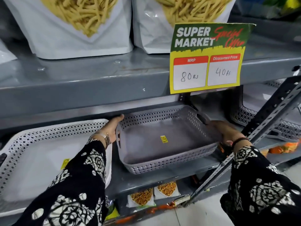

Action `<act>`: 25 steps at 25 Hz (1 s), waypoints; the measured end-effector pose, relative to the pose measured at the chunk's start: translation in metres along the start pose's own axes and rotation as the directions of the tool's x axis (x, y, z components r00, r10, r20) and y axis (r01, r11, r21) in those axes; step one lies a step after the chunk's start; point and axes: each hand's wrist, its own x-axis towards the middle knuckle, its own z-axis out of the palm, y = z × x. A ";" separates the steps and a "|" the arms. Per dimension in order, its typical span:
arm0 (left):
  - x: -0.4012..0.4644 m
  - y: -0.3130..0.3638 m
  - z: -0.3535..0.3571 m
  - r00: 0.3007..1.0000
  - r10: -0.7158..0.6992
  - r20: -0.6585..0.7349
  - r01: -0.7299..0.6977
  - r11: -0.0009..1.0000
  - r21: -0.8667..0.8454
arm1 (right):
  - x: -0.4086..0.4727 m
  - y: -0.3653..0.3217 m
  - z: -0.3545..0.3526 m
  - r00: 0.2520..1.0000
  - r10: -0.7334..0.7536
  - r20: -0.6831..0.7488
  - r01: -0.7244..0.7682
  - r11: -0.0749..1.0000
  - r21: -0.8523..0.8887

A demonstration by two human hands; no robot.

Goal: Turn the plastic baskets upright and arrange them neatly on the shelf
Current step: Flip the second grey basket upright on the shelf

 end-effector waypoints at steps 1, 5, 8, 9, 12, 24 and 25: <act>0.002 -0.002 0.000 1.000 -0.016 0.020 0.016 1.000 0.010 | 0.003 0.006 0.000 0.999 -0.007 -0.035 0.002 0.988 -0.157; 0.000 -0.012 0.005 0.996 -0.038 0.077 0.034 0.998 0.045 | 0.023 0.029 0.004 0.991 -0.107 -0.074 0.066 0.902 -0.427; -0.008 -0.008 0.014 0.997 0.028 0.067 -0.038 0.989 0.143 | 0.014 0.021 0.008 0.983 -0.141 -0.119 0.046 0.812 -0.581; -0.014 -0.004 0.019 0.994 0.107 0.016 -0.108 0.969 0.223 | 0.006 0.014 0.013 0.969 -0.182 -0.169 0.047 0.803 -0.594; -0.031 0.006 0.017 0.896 0.417 -0.152 -0.294 0.814 0.501 | -0.032 -0.005 0.051 0.873 -0.413 -0.261 0.244 0.831 -0.499; -0.093 -0.056 -0.200 0.702 0.703 -0.117 0.160 0.004 0.987 | -0.125 0.003 0.276 0.831 -0.447 0.332 0.538 0.492 -0.685; -0.098 -0.059 -0.219 0.695 0.698 -0.169 0.187 0.051 0.981 | -0.127 0.003 0.284 0.857 -0.409 0.313 0.505 0.544 -0.670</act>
